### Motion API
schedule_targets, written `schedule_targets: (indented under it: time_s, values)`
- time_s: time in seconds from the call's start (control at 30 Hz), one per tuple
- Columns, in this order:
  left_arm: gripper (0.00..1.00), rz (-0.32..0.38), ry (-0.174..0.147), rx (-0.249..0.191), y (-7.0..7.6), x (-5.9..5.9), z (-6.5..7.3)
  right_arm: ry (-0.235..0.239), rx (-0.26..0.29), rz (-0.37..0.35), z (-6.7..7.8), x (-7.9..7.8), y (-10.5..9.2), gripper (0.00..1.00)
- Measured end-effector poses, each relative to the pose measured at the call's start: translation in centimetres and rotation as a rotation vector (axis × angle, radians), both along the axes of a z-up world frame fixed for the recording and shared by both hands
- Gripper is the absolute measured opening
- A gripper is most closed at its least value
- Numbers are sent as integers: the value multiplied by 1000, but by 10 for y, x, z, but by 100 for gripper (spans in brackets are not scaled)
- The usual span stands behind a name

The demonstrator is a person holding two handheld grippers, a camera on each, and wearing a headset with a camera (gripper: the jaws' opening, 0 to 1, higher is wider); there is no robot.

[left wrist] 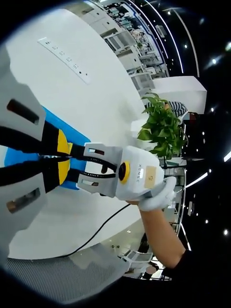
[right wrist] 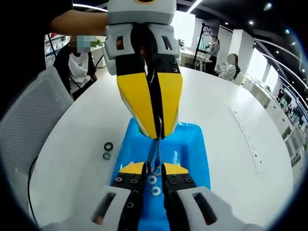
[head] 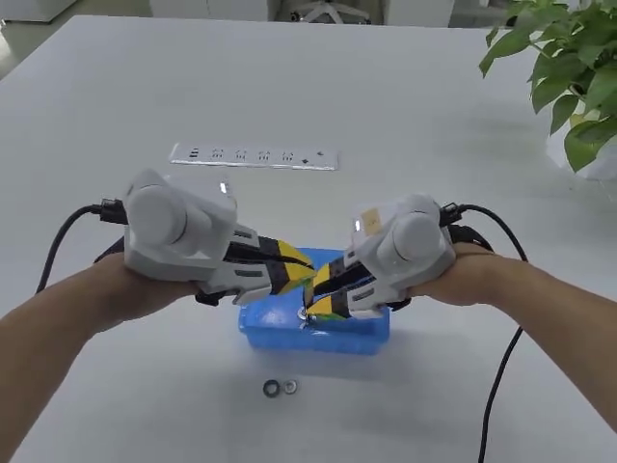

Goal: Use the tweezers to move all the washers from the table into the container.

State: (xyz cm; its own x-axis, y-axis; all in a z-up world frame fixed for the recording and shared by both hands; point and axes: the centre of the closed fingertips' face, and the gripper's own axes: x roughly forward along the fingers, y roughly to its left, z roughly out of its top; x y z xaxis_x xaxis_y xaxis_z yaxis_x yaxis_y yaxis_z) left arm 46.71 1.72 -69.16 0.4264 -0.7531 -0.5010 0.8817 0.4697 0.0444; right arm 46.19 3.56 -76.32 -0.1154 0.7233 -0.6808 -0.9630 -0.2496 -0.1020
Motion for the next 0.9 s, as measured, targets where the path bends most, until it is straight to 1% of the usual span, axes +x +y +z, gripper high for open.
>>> schedule_targets:
  time_s: [0.2, 0.3, 0.5, 0.73, 0.83, 0.9]
  values:
    - [5, 2, 1, 2, -1, 0, 2, -1, 12, -26, 9, 1, -4, 19]
    - [5, 4, -1, -2, -2, 0, 5, 6, 13, -45, 12, 1, -7, 21]
    - [5, 0, -6, -1, -5, -2, 10, 4, 23, -82, 22, 2, -14, 24]
    - [5, 4, -8, 5, -3, -5, 18, 12, 37, -123, 31, -1, -22, 28]
    - [5, 12, -5, 2, -3, -6, 23, 11, 38, -135, 35, -3, -26, 29]
    - [5, 12, -9, 9, -3, -7, 26, 13, 39, -146, 37, -4, -28, 30]
